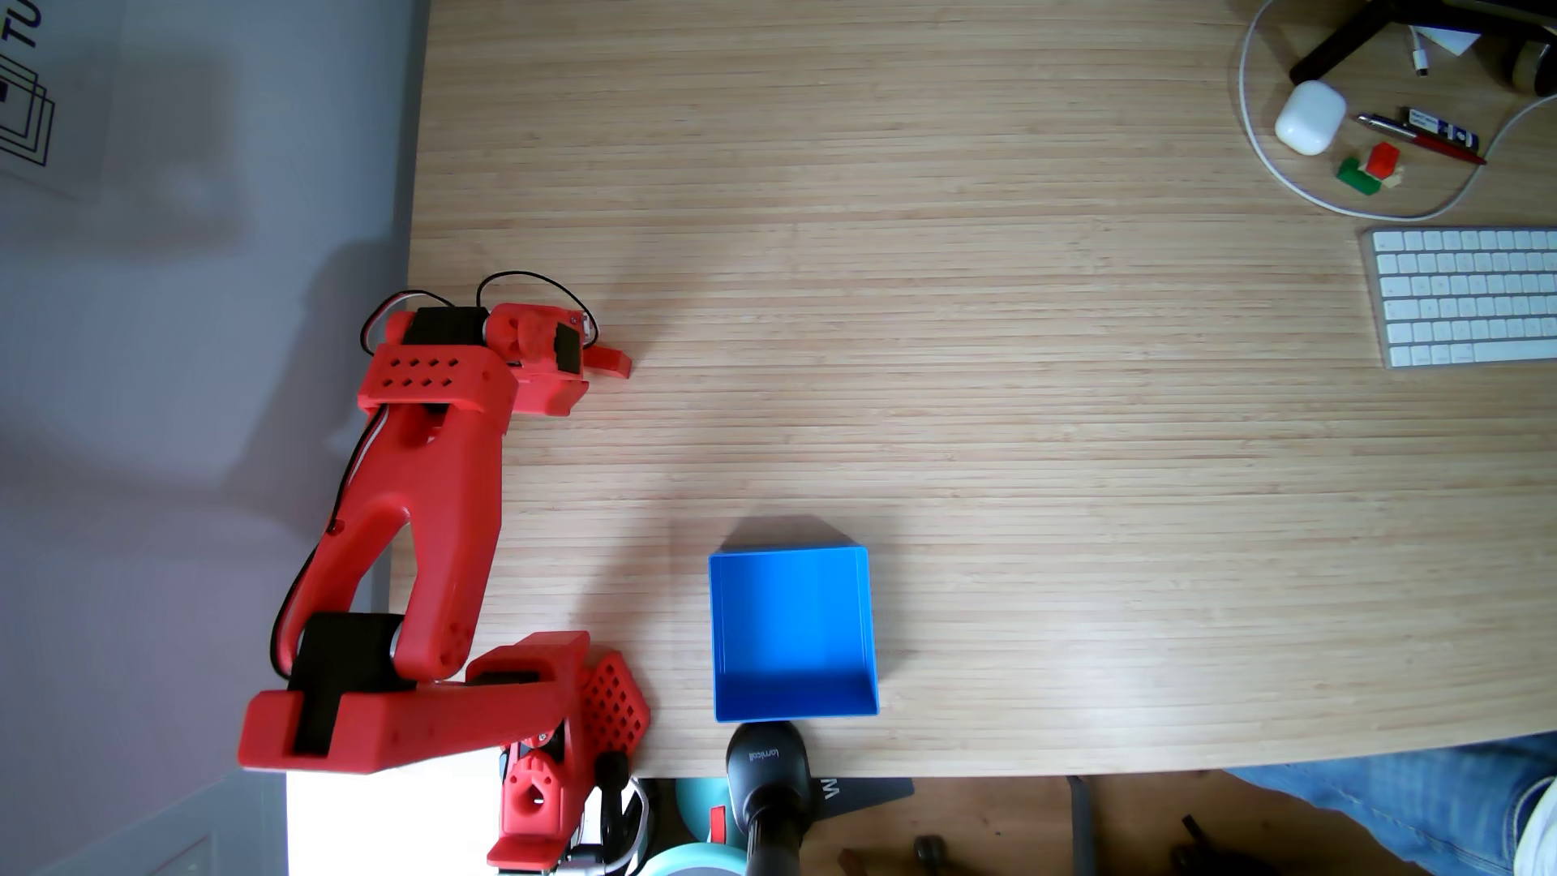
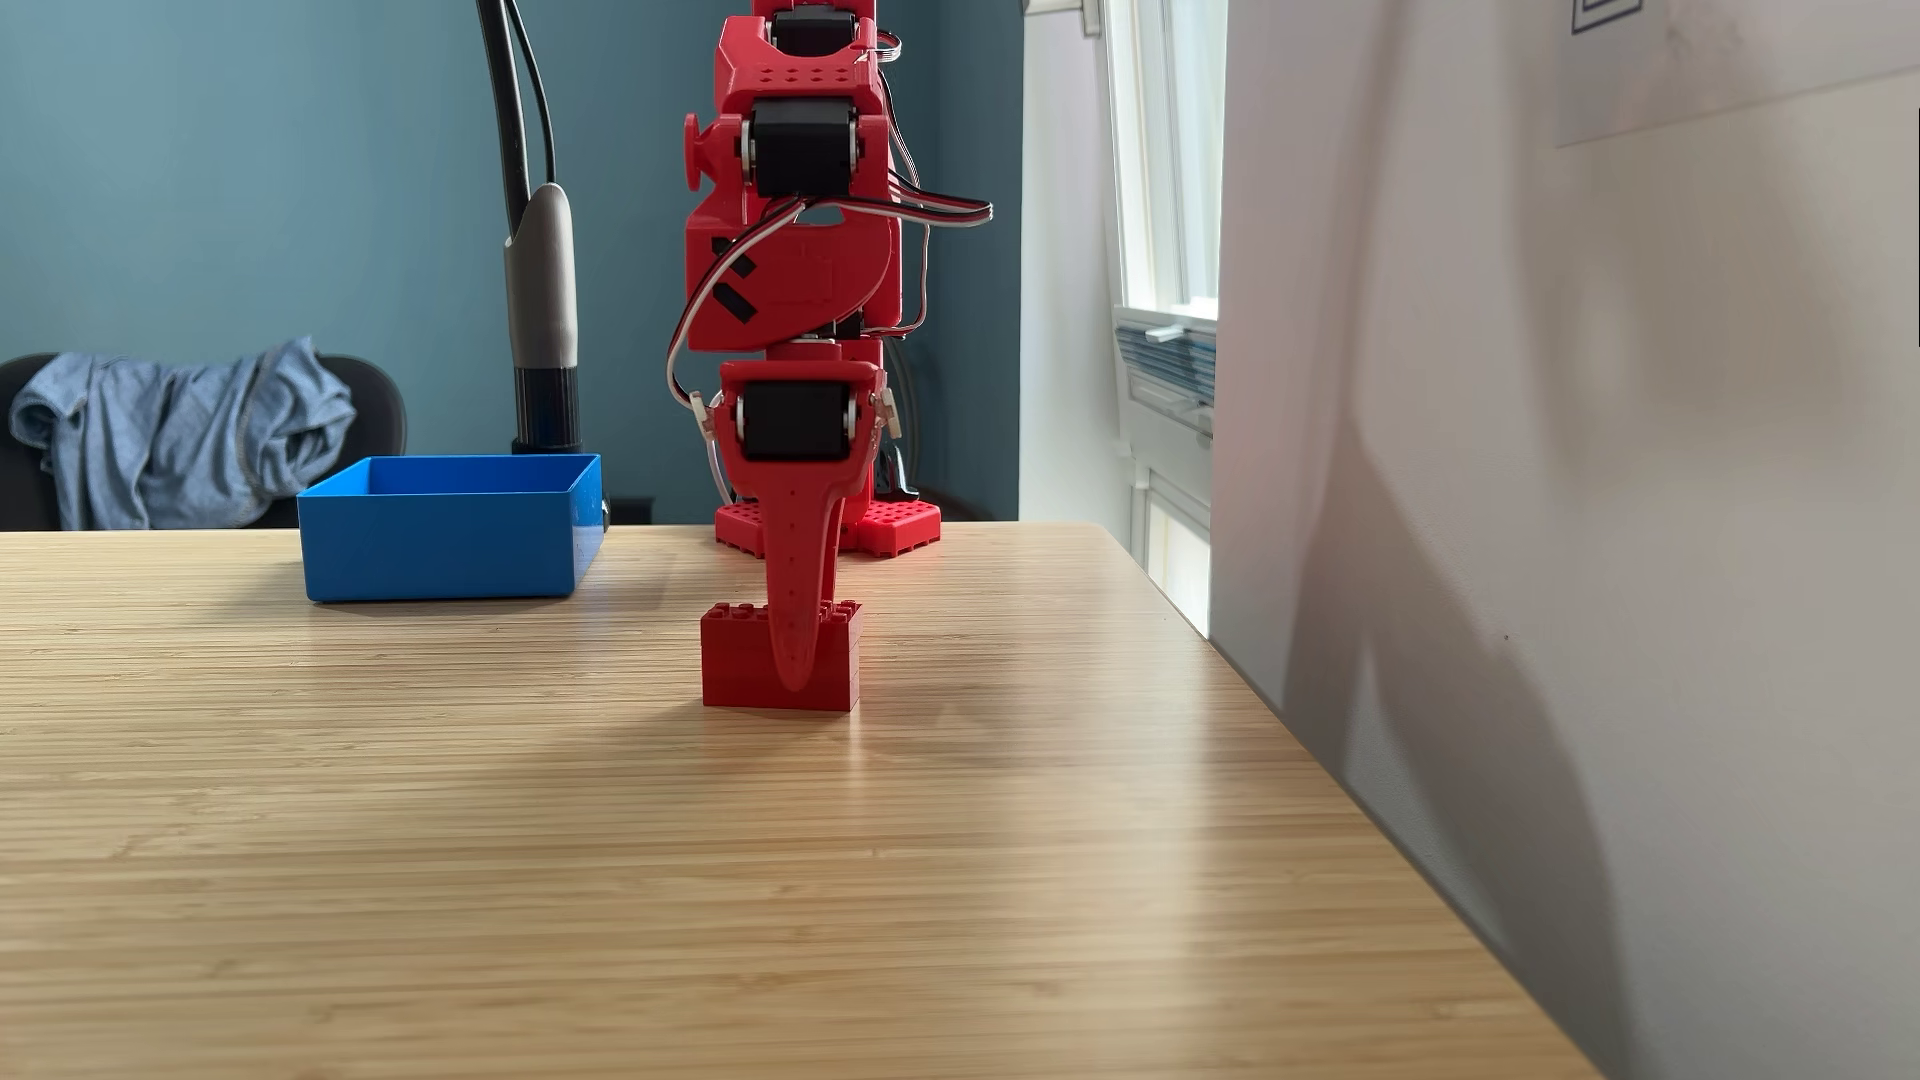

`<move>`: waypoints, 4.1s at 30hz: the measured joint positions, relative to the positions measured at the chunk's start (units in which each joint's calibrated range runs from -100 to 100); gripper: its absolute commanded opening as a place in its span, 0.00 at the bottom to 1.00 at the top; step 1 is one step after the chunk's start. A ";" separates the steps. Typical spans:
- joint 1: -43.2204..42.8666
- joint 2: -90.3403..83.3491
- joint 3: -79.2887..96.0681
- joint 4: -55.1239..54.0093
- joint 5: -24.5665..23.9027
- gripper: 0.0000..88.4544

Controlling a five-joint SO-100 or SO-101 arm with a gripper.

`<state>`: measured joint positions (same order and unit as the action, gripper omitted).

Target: Put the red lego brick in blue bin

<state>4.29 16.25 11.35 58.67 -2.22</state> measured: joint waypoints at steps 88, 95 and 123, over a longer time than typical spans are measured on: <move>64.13 -35.11 34.59 6.01 19.98 0.00; 64.29 -35.11 41.83 -1.90 20.71 0.02; 61.62 -35.11 22.18 19.60 20.42 0.14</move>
<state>65.91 -18.86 33.54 78.27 18.19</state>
